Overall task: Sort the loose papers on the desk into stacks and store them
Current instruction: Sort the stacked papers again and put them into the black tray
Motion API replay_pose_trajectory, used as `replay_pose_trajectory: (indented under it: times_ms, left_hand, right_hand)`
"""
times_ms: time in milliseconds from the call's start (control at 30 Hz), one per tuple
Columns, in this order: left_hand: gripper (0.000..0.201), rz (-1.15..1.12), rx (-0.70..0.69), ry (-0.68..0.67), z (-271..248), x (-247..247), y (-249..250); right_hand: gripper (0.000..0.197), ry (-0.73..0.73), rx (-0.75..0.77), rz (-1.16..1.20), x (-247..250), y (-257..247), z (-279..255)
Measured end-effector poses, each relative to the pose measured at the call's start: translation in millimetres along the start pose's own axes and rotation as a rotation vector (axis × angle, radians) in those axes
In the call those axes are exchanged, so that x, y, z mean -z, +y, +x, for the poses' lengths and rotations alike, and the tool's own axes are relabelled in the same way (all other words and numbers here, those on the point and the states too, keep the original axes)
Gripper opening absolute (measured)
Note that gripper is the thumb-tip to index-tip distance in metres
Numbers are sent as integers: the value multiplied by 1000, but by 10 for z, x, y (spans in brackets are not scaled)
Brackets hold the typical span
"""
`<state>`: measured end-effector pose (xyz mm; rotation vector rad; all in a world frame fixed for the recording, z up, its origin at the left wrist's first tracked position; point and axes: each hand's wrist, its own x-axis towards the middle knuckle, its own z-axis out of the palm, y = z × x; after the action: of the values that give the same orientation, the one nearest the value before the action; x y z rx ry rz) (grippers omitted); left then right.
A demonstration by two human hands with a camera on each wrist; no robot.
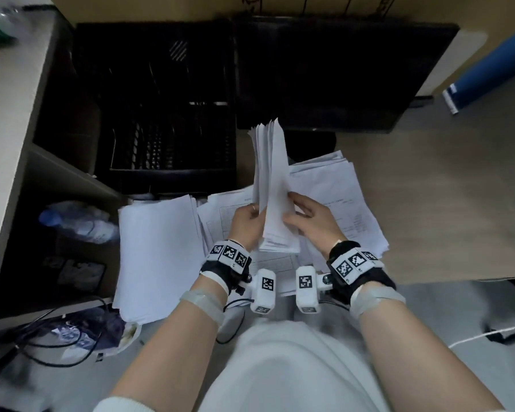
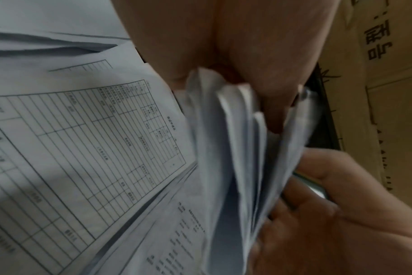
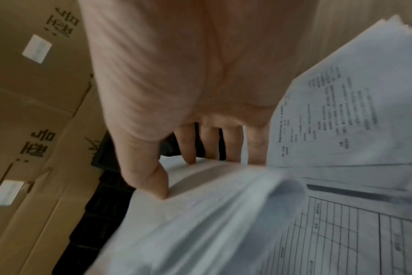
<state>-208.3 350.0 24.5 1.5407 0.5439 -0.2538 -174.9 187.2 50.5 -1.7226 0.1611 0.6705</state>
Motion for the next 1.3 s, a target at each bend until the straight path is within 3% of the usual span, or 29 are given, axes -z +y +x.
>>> replay_pose_trajectory:
  times_ms: [167, 300, 433, 633, 867, 1067, 1233, 1300]
  left_hand:
    - [55, -67, 81, 74, 4, -249, 219]
    - [63, -74, 56, 198, 14, -580, 297]
    - [76, -193, 83, 233, 29, -988, 399]
    - [42, -282, 107, 350, -45, -1442, 532]
    - [22, -458, 102, 407, -120, -1592, 558]
    - [23, -524, 81, 397, -173, -1446, 628]
    - [38, -499, 73, 379, -186, -1175, 584]
    - [39, -506, 68, 367, -195, -1038, 588]
  right_hand:
    - [86, -135, 71, -175, 231, -85, 121]
    - [105, -316, 111, -280, 615, -120, 250]
    - [113, -467, 134, -320, 1018, -187, 285]
    - [76, -531, 176, -227, 1515, -280, 266]
    - [71, -600, 191, -227, 1715, -326, 272]
    - [51, -541, 147, -120, 1528, -421, 276]
    - [69, -523, 89, -98, 1223, -482, 220]
    - [65, -513, 93, -97, 1088, -528, 170]
